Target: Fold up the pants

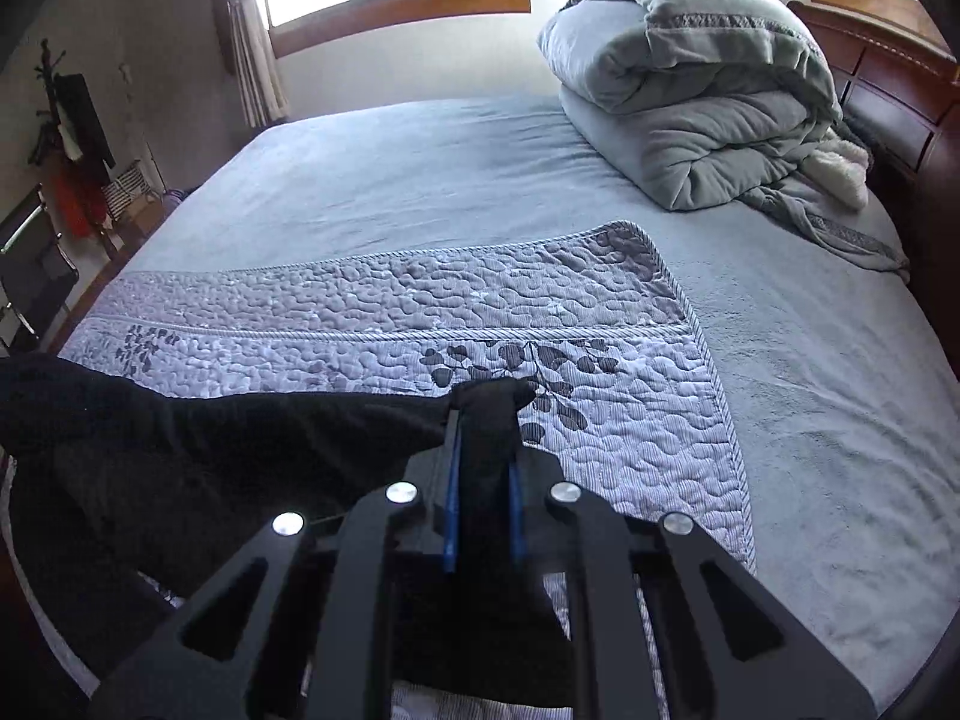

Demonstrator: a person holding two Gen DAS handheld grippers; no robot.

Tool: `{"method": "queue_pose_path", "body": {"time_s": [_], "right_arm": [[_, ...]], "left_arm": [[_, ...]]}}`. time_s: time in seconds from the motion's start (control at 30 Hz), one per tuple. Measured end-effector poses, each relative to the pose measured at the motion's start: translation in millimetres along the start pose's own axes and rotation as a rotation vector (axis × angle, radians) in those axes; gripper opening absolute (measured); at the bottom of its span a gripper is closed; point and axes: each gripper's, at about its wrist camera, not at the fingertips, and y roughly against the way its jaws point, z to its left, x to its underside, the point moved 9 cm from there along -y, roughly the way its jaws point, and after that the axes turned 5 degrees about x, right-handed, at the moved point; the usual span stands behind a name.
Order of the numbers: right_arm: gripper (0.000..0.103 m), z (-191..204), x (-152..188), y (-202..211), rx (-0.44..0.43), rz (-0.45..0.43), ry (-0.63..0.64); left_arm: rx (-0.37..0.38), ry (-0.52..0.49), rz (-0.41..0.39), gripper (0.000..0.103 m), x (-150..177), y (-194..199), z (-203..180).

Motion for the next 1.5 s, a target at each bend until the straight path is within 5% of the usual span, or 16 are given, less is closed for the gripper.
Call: {"method": "queue_pose_path", "body": {"time_s": [0.3,0.6,0.77,0.93,1.1,1.17,1.2,1.27,1.37,1.5], "right_arm": [[0.011,-13.4,47.5,126.6,0.058,-0.231,0.049],[0.011,-50.1,182.0,162.3,0.024,-0.164,-0.162],[0.011,-59.4,250.5,163.3,0.045,-0.077,-0.233],[0.011,-57.0,286.0,150.7,0.066,-0.019,-0.263],[0.022,-51.3,304.3,136.5,0.118,0.042,-0.230],[0.032,-52.0,310.2,137.0,0.136,0.050,-0.223],[0.045,-50.9,312.8,137.3,0.138,0.055,-0.224],[0.057,-50.3,317.1,140.3,0.143,0.060,-0.227],[0.056,-46.6,323.4,144.7,0.149,0.070,-0.215],[0.064,-48.0,334.0,151.4,0.151,0.076,-0.262]], "left_arm": [[0.093,0.049,-0.135,0.010,68.2,76.6,23.4],[0.131,0.107,-0.114,0.015,158.2,105.1,55.4],[0.082,0.118,-0.068,0.017,199.3,101.9,71.3],[0.045,0.171,-0.038,0.022,226.9,89.2,89.8],[-0.034,0.191,0.022,0.040,254.9,83.0,96.8],[-0.044,0.233,0.035,0.078,266.8,89.0,101.0],[-0.049,0.262,0.037,0.084,271.9,92.8,103.6],[0.004,0.343,0.042,0.085,286.7,102.7,104.4],[0.102,0.457,0.039,0.089,306.4,115.3,97.8],[0.195,0.483,-0.006,0.090,309.4,120.9,70.4]]}}
